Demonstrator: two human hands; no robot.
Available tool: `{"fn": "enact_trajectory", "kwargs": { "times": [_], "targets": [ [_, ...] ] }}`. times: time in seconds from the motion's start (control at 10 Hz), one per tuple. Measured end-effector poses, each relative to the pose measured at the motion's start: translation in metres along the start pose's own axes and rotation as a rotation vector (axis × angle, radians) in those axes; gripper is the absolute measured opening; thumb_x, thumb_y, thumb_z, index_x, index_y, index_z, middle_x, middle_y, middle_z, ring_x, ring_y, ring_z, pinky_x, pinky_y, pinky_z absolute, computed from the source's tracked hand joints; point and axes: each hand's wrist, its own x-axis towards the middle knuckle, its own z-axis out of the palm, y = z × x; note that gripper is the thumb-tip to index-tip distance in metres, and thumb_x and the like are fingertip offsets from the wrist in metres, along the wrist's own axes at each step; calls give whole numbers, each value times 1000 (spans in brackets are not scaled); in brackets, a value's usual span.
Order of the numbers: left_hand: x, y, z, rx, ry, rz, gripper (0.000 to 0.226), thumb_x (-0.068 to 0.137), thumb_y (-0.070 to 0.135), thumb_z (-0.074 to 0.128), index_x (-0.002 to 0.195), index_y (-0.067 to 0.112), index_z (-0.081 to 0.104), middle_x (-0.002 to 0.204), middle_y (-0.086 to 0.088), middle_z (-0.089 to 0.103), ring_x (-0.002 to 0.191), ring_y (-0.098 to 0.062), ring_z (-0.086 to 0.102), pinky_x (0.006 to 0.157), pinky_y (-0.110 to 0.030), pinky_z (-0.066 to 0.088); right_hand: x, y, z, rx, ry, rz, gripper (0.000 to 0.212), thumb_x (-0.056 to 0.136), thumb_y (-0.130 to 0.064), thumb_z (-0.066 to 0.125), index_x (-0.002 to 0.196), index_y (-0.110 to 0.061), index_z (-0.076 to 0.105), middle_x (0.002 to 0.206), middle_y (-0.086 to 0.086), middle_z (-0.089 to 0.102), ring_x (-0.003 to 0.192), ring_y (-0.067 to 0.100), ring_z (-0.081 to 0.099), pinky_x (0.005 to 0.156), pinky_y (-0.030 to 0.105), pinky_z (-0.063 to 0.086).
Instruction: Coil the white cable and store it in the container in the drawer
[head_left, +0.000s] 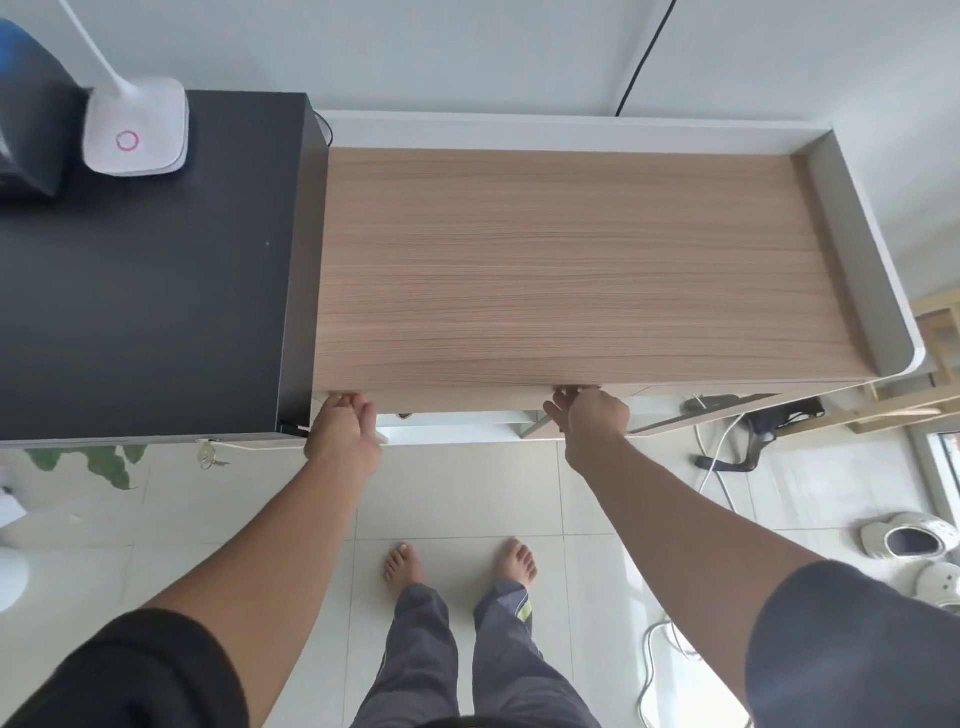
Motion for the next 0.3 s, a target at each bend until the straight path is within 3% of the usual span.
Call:
{"fn": "enact_trajectory", "kwargs": {
  "times": [0.1, 0.2, 0.3],
  "targets": [
    [-8, -8, -5, 43, 17, 70, 29, 96, -3, 61, 123, 6, 66, 111, -11, 71, 94, -17, 71, 77, -26, 61, -8, 8, -8, -269, -65, -67, 30, 99, -12, 39, 101, -9, 69, 97, 7, 64, 87, 24, 66, 81, 47, 63],
    [-20, -17, -11, 450, -36, 252, 17, 93, 3, 58, 103, 7, 71, 106, -15, 71, 101, -32, 67, 83, -35, 57, -23, 15, -22, -960, -154, -445, 30, 99, -23, 36, 100, -24, 66, 92, 4, 64, 91, 30, 58, 78, 39, 49],
    [-39, -22, -23, 1024, -51, 535, 40, 93, 21, 54, 130, 14, 64, 132, -5, 67, 118, -25, 61, 92, -34, 48, -34, 13, -26, -1287, -161, -593, 36, 100, -38, 38, 123, -26, 62, 116, 10, 71, 111, 35, 62, 82, 39, 48]
  ]
}}
